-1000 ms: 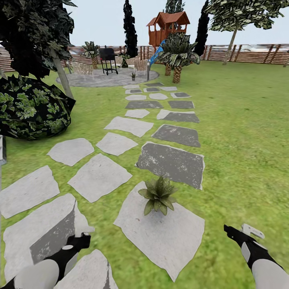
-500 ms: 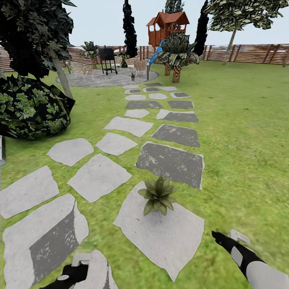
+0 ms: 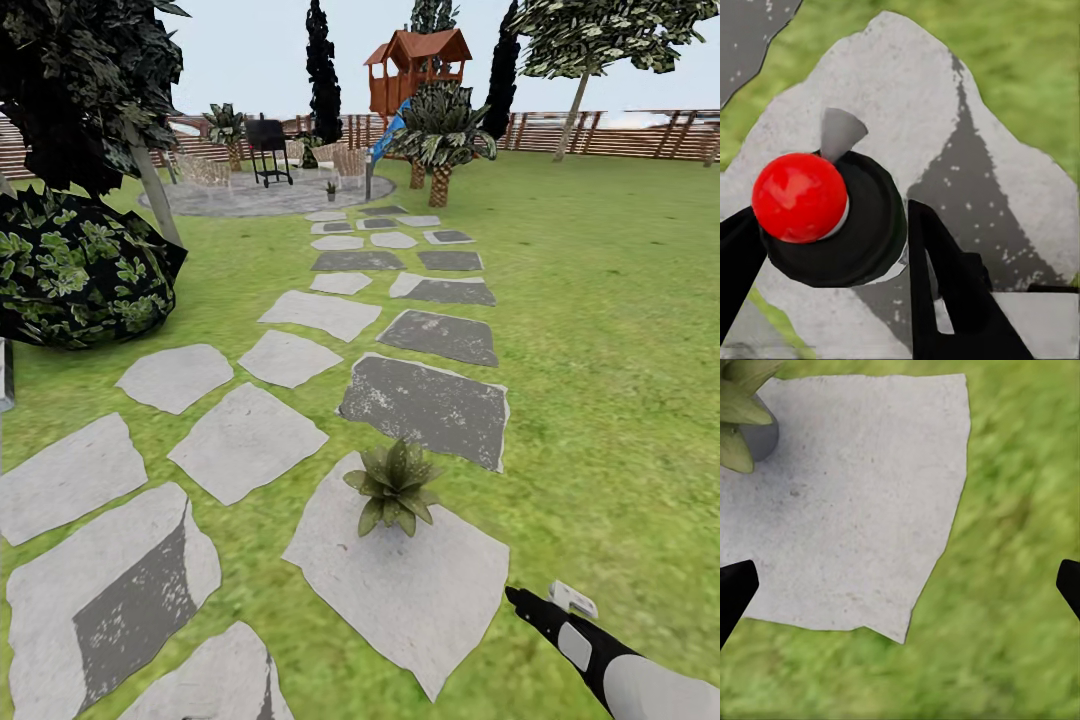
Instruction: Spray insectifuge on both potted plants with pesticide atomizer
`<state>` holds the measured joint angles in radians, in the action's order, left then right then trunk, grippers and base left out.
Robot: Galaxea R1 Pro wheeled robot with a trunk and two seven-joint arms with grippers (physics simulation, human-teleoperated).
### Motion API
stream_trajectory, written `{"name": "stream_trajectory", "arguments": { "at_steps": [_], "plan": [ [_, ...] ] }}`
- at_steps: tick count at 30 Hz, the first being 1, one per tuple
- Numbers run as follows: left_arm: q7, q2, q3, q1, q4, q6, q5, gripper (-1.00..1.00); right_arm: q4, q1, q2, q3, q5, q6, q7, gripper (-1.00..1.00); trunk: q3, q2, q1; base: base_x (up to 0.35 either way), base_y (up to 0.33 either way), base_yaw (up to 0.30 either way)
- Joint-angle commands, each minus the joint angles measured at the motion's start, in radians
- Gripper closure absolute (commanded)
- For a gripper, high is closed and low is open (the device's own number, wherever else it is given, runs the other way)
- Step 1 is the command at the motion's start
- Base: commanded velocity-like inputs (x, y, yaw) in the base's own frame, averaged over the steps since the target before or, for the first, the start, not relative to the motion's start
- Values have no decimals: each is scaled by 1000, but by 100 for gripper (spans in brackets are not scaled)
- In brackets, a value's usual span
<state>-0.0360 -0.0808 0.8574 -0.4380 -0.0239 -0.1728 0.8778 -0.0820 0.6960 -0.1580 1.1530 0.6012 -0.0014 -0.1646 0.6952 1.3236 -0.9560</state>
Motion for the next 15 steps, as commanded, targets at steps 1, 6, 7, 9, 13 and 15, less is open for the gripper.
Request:
{"name": "stream_trajectory", "arguments": {
  "at_steps": [1,6,7,9,13,15],
  "plan": [
    [-4,-1,6,24,1,-4,10,100,0,0,0,9,8,0,-4,-100,1,0,0,0,0,0],
    [-4,-1,6,77,1,-4,10,100,0,0,0,8,8,0,-4,-100,1,0,0,0,0,0],
    [-4,-1,6,80,1,-4,10,100,0,0,0,8,8,0,-4,-100,1,0,0,0,0,0],
    [-4,-1,6,82,1,-4,10,100,-1,0,0,8,8,0,-4,-100,1,0,0,0,0,0],
    [-4,-1,6,83,1,-4,10,100,0,0,0,9,8,0,-4,-100,1,0,0,0,0,0],
    [-4,-1,6,84,1,-4,10,100,0,0,1,8,8,0,-4,-100,1,0,0,0,0,0]
  ]
}}
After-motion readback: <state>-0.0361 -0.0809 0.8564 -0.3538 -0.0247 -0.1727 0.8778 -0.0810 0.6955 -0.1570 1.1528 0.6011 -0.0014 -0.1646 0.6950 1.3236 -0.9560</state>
